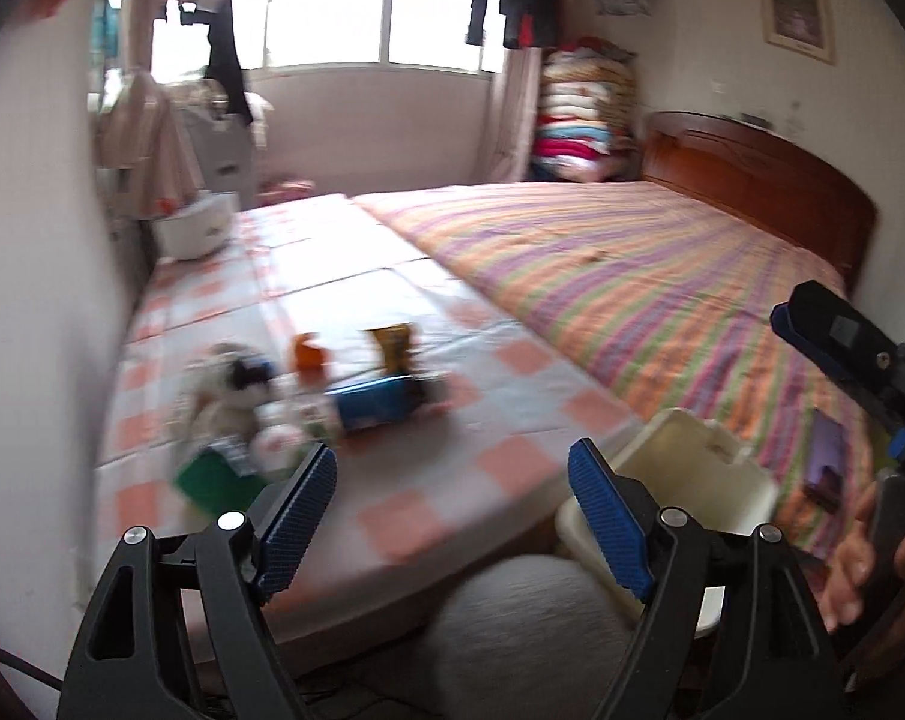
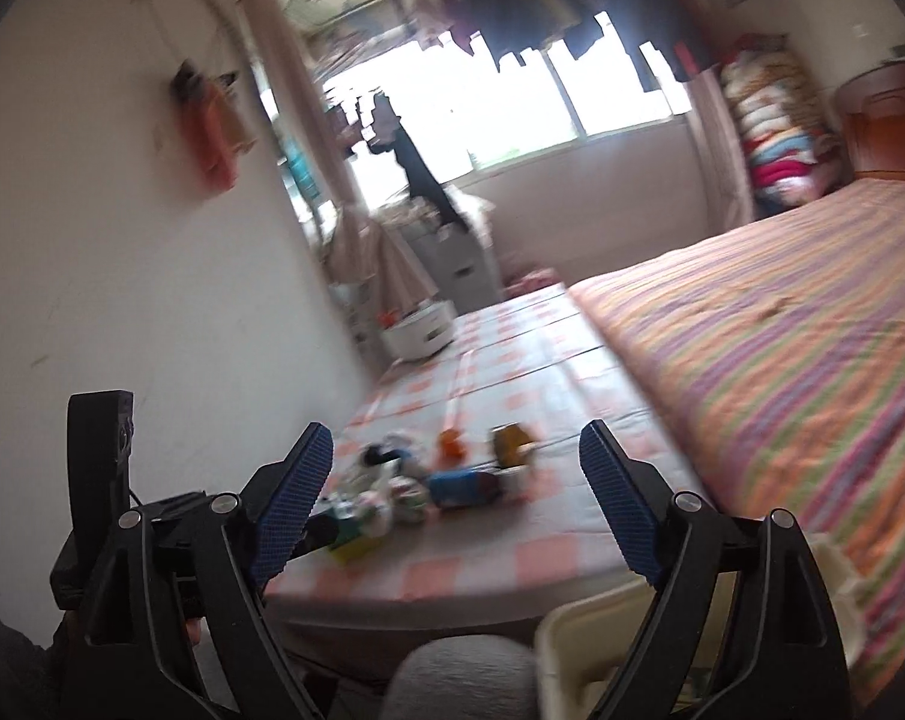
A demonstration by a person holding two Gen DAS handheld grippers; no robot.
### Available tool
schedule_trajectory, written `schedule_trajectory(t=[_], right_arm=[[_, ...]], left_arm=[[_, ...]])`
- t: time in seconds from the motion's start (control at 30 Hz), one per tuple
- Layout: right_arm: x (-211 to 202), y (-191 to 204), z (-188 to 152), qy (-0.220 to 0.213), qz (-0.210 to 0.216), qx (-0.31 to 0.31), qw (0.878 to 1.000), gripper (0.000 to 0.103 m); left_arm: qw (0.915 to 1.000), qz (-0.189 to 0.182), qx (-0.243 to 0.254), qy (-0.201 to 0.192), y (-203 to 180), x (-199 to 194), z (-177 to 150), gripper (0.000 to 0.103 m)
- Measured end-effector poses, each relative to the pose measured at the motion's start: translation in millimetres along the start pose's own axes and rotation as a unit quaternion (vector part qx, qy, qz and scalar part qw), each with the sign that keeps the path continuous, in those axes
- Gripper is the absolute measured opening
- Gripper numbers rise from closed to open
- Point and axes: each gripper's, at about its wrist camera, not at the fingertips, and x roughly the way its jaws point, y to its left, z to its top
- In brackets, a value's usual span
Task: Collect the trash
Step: 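Grasp the clear plastic bags with the right tool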
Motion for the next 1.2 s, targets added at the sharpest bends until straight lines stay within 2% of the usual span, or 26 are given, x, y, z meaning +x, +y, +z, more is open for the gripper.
schedule_trajectory(t=[0.17,0.37,0.5,0.6,0.67,1.0,1.03,1.07,1.13,1.2], right_arm=[[58.8,47.8,-12.4,0.063,0.065,-0.022,0.996,0.083],[125.0,82.3,-30.7,0.137,0.078,-0.046,0.986,0.083],[165.1,97.4,-46.2,0.181,0.075,-0.055,0.979,0.082],[188.2,98.9,-51.0,0.203,0.068,-0.056,0.975,0.07],[204.6,97.7,-51.8,0.219,0.061,-0.058,0.972,0.055],[270.4,80.7,-74.8,0.288,0.005,-0.043,0.957,0.053],[274.5,76.9,-77.2,0.293,0.002,-0.04,0.955,0.047],[278.0,73.0,-79.5,0.298,0.001,-0.036,0.954,0.035],[285.1,64.2,-84.7,0.305,0.012,-0.018,0.952,0.032],[281.5,59.7,-81.8,0.294,0.018,-0.007,0.956,0.031]], left_arm=[[0.9956,0.091,-0.023,0.002,59.3,-11.1,-25.1,0.077],[0.9894,0.137,-0.042,0.023,102.4,-13.6,-50.8,0.077],[0.987,0.145,-0.06,0.036,122.9,-11.3,-64.4,0.077],[0.9853,0.151,-0.068,0.044,132.0,-9.6,-72.0,0.077],[0.9844,0.153,-0.073,0.048,138.2,-8.1,-76.0,0.077],[0.9824,0.152,-0.088,0.062,151.6,1.0,-82.0,0.077],[0.9823,0.152,-0.089,0.064,152.1,2.9,-81.9,0.077],[0.9819,0.153,-0.09,0.066,153.1,4.7,-82.3,0.077],[0.9815,0.151,-0.092,0.073,154.0,9.0,-82.6,0.077],[0.9811,0.148,-0.096,0.079,155.3,14.5,-83.2,0.077]])
